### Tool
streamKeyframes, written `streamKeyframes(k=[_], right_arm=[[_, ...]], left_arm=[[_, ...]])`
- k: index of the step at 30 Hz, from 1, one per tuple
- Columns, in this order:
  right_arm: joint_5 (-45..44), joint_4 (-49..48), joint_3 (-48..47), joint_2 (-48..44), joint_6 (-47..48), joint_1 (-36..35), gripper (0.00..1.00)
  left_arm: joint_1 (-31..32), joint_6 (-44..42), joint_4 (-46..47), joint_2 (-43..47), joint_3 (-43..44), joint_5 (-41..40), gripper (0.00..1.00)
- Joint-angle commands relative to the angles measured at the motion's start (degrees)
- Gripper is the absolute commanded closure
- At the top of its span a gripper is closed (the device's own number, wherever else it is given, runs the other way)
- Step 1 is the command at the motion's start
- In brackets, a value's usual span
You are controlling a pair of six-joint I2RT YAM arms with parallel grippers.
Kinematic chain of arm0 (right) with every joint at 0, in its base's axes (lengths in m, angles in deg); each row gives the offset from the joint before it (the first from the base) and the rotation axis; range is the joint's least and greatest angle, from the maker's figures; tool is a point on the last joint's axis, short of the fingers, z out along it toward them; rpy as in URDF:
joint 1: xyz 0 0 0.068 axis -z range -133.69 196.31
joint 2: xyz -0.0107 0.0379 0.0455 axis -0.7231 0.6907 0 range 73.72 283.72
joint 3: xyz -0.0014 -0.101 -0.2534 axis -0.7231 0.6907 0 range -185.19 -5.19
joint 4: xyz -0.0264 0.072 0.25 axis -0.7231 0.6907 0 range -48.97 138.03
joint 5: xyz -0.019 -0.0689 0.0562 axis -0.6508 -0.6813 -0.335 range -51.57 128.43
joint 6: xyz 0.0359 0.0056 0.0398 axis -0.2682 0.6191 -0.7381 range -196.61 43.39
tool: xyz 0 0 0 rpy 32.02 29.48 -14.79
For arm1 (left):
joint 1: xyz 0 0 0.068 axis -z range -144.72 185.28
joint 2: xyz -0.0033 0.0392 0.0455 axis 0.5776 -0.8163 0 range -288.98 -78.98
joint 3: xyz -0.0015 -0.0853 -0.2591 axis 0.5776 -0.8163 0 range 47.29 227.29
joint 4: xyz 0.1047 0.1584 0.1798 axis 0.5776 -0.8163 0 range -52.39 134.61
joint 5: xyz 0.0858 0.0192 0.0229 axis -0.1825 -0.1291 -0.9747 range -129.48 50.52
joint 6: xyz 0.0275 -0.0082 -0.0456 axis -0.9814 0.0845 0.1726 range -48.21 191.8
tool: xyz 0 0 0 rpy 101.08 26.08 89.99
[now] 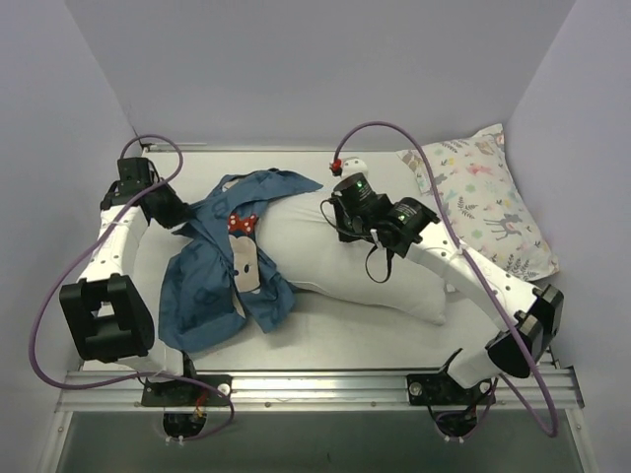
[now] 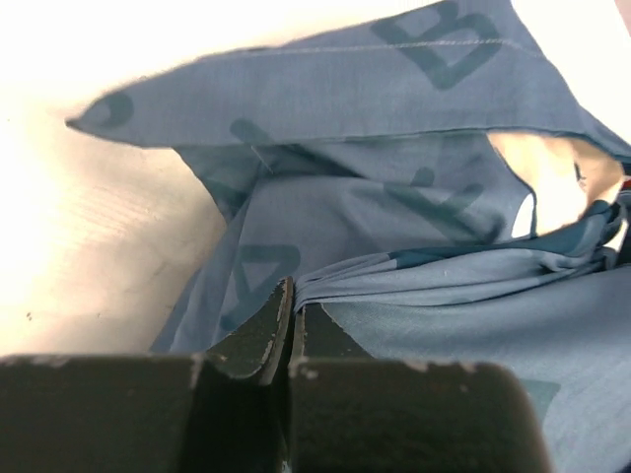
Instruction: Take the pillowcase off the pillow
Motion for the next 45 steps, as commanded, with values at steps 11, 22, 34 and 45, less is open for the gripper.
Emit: streamKeyframes(k=[11,22,34,45], right_arm=[[-6.15,15.47,-6.5,-8.0,3.0,6.43,1.0],[-3.5,2.56,-1.87,-3.08,14.31,-13.68,0.15],[-20.38,-14.15,11.43,13.25,23.74,-24.78,0.0],[-16.36,-4.06,-2.18,18.47,15.59,-17.93,1.0]], left_arm=[[-3.13,-5.79,3.21,-1.5,5.82,-8.85,0.99],[8.93,-10.12,2.95,7.0,3.37,-9.18,0.22],[18.05,-2.92,-1.54,24.75,-5.94,-21.56,0.03],[22.46,0.17,-3.91,38.12,-12.72,-17.82,0.03]])
